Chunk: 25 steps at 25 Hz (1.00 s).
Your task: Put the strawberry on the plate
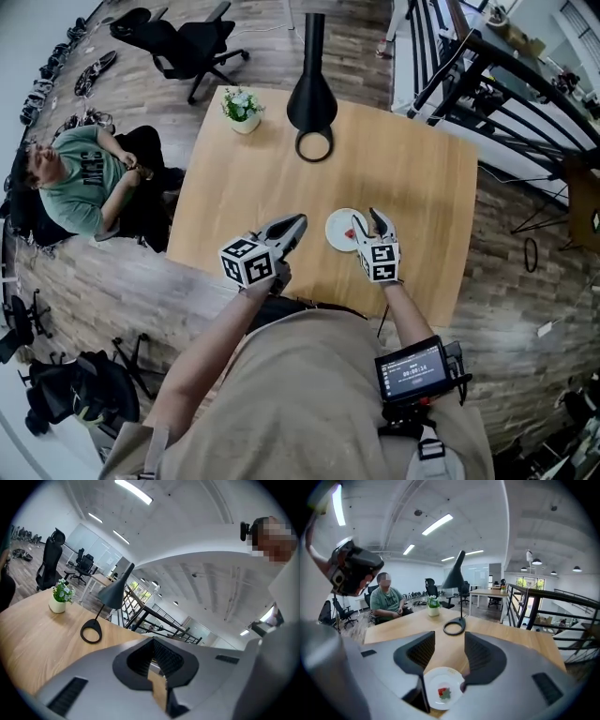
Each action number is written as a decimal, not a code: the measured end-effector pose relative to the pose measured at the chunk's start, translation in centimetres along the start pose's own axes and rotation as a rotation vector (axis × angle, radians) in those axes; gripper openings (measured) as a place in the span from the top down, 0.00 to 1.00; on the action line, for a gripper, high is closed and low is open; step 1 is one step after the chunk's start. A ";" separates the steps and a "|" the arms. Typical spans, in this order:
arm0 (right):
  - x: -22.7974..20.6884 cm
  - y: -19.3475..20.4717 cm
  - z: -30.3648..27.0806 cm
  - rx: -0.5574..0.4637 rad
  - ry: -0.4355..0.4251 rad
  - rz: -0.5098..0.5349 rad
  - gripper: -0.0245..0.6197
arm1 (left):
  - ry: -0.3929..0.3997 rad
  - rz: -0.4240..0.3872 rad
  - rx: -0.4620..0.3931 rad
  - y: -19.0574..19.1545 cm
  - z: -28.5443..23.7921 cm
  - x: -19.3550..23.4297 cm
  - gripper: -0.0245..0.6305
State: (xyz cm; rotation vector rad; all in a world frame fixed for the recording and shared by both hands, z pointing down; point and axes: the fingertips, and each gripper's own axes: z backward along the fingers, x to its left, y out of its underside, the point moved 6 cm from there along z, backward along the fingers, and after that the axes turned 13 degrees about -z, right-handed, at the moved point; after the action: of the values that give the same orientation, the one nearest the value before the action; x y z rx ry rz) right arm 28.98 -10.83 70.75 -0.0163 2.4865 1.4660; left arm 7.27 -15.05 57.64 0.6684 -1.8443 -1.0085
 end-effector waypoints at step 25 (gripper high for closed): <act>23.4 -13.0 16.0 -0.409 0.188 0.078 0.76 | 0.150 -0.133 -0.073 -3.0 17.6 2.7 0.96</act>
State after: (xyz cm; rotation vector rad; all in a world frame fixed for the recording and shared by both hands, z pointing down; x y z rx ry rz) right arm 11.52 -0.65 46.94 -0.1390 2.2974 2.0681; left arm -9.52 -12.24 51.76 0.8092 -1.6429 -1.0768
